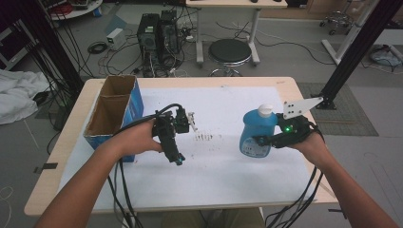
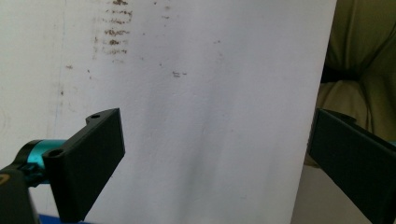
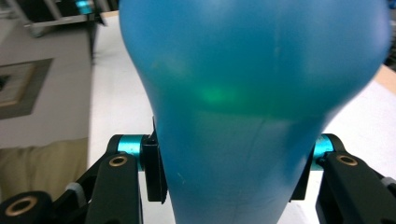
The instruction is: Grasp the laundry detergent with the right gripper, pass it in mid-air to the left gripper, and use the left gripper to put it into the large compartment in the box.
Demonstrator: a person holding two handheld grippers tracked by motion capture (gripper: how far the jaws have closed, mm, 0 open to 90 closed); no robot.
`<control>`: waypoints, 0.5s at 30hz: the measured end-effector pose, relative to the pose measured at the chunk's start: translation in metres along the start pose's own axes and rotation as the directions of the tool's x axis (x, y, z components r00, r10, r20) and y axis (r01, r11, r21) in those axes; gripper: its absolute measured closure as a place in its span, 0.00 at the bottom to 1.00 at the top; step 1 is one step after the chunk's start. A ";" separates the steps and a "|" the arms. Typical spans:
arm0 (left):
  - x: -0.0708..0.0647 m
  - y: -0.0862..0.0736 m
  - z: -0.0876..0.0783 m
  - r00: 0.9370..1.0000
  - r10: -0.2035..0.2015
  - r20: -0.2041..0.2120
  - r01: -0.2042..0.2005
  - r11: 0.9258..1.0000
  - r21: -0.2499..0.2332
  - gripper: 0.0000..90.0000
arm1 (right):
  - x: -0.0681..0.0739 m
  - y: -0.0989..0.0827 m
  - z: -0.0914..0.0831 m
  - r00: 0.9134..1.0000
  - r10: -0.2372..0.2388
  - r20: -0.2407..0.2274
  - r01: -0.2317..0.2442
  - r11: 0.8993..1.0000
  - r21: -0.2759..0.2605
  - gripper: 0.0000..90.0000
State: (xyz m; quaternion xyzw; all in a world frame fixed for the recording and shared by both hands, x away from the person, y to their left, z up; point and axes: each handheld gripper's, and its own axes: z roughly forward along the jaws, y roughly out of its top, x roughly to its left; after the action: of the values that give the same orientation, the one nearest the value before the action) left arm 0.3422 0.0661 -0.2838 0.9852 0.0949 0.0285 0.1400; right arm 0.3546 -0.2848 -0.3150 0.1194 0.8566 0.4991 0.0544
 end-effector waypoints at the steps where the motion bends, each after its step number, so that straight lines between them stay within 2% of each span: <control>1: -0.001 0.001 -0.001 1.000 0.002 -0.003 -0.002 1.000 -0.001 0.04 | 0.001 0.001 0.001 1.000 -0.005 -0.018 0.005 1.000 0.003 0.51; 9: -0.005 0.010 -0.010 1.000 0.008 -0.006 -0.008 1.000 0.008 0.04 | 0.007 0.005 0.015 0.992 -0.054 -0.117 0.056 0.998 0.015 0.51; 15: -0.008 0.019 -0.016 1.000 0.014 -0.007 -0.014 1.000 0.005 0.04 | 0.011 0.008 0.026 0.986 -0.081 -0.149 0.087 0.996 0.032 0.51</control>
State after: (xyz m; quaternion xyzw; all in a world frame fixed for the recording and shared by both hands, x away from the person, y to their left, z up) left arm 0.3360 0.0509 -0.2629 0.9860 0.0884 0.0330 0.1372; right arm 0.3502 -0.2561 -0.3207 0.0470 0.8719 0.4873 0.0098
